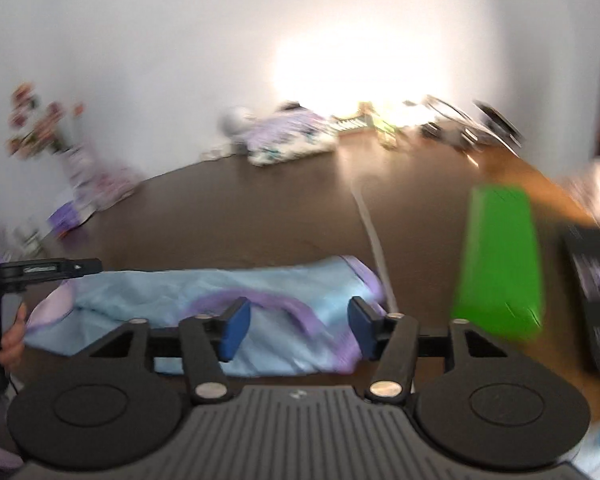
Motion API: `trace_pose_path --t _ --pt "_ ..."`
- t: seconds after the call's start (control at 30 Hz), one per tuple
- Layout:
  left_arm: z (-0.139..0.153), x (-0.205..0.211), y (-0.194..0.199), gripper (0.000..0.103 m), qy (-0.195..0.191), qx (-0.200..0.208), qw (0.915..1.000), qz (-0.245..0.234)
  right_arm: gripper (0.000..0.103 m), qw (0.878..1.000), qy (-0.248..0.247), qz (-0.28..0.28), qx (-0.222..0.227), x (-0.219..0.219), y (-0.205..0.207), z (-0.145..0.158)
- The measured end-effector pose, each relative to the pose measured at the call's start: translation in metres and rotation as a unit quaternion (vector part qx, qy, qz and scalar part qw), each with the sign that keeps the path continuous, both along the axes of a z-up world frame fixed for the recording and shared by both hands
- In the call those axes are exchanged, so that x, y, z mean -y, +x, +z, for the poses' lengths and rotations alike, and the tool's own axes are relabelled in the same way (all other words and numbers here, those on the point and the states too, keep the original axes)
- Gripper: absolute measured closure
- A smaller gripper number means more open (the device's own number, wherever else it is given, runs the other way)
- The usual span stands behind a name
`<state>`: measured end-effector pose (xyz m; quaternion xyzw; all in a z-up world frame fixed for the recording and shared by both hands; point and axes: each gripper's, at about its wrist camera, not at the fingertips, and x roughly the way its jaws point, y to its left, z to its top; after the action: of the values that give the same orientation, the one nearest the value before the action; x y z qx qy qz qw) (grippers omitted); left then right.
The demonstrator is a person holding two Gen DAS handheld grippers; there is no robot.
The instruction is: Fold clothes
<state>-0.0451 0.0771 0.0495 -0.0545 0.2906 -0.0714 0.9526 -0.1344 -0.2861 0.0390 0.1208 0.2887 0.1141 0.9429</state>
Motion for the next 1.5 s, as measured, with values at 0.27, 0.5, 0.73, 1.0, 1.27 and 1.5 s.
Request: trace_pose_path --t 0.27,0.5,0.73,1.0,1.27,1.5 --pt "-0.014 0.064 -0.012 0.051 0.073 0.028 0.9948 -0.065 0.043 0.997 0.023 -0.076 -0.021 -0.006 0.019 -0.017" --pt "-0.029 0.06 -0.019 0.051 0.087 0.013 0.9952 -0.043 0.088 0.996 -0.024 -0.079 -0.015 -0.022 0.027 -0.027" --pt "-0.023 0.032 -0.032 0.051 0.096 0.041 0.9946 0.005 0.094 0.997 -0.04 -0.045 0.056 -0.04 0.024 -0.003" --pt "-0.008 -0.047 -0.066 0.042 0.084 0.061 0.9823 0.156 0.093 0.973 -0.049 0.207 0.092 -0.175 0.042 0.015" --pt "-0.026 -0.069 -0.117 0.038 0.063 0.02 0.9677 0.243 0.029 0.938 -0.058 0.339 0.046 -0.229 0.041 0.021" --pt "-0.02 -0.079 -0.133 0.037 -0.027 -0.042 0.9446 0.324 0.03 0.883 -0.15 0.438 0.081 -0.258 0.105 0.095"
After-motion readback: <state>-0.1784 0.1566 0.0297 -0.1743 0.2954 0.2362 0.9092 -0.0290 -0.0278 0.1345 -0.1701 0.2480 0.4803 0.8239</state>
